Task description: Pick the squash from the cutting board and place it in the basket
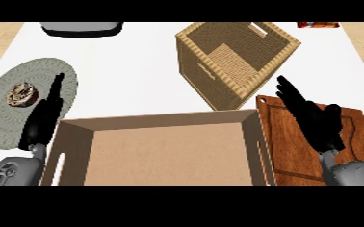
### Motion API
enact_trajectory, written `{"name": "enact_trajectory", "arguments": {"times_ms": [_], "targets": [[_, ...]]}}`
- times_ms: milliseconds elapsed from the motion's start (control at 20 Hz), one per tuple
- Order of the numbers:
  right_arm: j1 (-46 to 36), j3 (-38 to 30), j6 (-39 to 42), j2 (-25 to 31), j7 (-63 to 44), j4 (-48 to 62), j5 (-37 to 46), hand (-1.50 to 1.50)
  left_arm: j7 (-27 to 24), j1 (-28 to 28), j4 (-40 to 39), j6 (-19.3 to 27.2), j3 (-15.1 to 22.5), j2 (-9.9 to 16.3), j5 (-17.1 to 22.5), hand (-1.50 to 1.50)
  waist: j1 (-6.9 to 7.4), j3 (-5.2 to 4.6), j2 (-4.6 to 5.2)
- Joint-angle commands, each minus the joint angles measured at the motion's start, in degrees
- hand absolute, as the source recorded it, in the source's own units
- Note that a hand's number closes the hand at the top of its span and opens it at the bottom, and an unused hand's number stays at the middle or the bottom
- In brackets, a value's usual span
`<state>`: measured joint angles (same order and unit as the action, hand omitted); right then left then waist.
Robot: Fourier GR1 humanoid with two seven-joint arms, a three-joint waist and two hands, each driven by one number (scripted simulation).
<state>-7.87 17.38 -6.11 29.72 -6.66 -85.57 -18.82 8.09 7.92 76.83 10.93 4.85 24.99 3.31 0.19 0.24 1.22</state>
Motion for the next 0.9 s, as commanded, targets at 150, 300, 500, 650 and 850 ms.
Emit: {"name": "enact_trajectory", "arguments": {"times_ms": [150, 300, 500, 650, 850], "targets": [[-13.6, -10.8, 16.2, 9.5, 6.3, 4.0, -6.4, 1.5, 2.2, 3.7, 2.5, -3.1, -2.3, -0.5, 4.2, 0.0, 1.31, -0.09, -0.96], [-17.1, -0.7, 25.1, 18.9, 10.3, -2.4, 7.2, 1.5, 1.0, 3.8, 2.0, -3.9, -0.7, -3.3, 5.3, 0.0, 3.72, -0.83, -1.09], [-14.0, 8.4, 22.7, 15.9, 21.9, -6.6, 22.0, -1.5, 1.9, 4.3, 1.6, -5.3, -2.6, -3.1, 7.9, 0.0, 1.58, -0.17, -1.17], [-9.7, 11.3, 11.8, 8.7, 23.8, -6.0, 30.1, -1.5, 5.2, 3.0, 5.7, -7.4, -4.2, -1.3, 10.4, 0.0, 0.64, -0.17, -1.45], [-14.2, 14.1, 10.5, 2.2, 4.0, -10.8, 35.1, -1.5, 3.4, 4.6, 1.2, -7.8, -5.6, -1.7, 9.5, 0.0, -0.02, -0.3, -1.34]]}}
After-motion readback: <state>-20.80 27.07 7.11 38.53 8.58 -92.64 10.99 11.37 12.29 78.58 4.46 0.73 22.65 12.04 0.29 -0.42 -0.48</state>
